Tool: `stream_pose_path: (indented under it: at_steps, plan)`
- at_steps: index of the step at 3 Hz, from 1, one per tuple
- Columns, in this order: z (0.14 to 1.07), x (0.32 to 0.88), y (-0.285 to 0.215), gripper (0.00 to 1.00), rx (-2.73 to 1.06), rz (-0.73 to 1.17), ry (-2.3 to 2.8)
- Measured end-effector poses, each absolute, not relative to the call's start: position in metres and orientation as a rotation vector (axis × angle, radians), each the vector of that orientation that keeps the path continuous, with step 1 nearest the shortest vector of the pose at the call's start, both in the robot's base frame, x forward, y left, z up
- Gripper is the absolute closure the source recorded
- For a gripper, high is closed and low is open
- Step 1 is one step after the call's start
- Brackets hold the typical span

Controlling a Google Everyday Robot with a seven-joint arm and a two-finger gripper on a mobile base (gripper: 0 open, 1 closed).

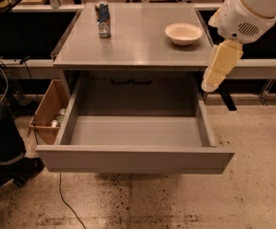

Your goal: Place redbull can into top drawer

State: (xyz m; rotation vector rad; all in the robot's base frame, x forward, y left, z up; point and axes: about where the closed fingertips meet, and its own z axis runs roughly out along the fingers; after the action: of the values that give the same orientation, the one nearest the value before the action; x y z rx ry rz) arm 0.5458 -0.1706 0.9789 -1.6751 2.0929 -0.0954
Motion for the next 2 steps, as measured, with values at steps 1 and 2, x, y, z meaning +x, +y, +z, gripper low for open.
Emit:
stream_pose_path:
  at_steps: [1,2]
  plan:
    - [0.997,0.623,-0.110,0.00,-1.625,-0.050,1.957]
    - [1.013,0.674,-0.061,0.00,-1.581,-0.001,1.851]
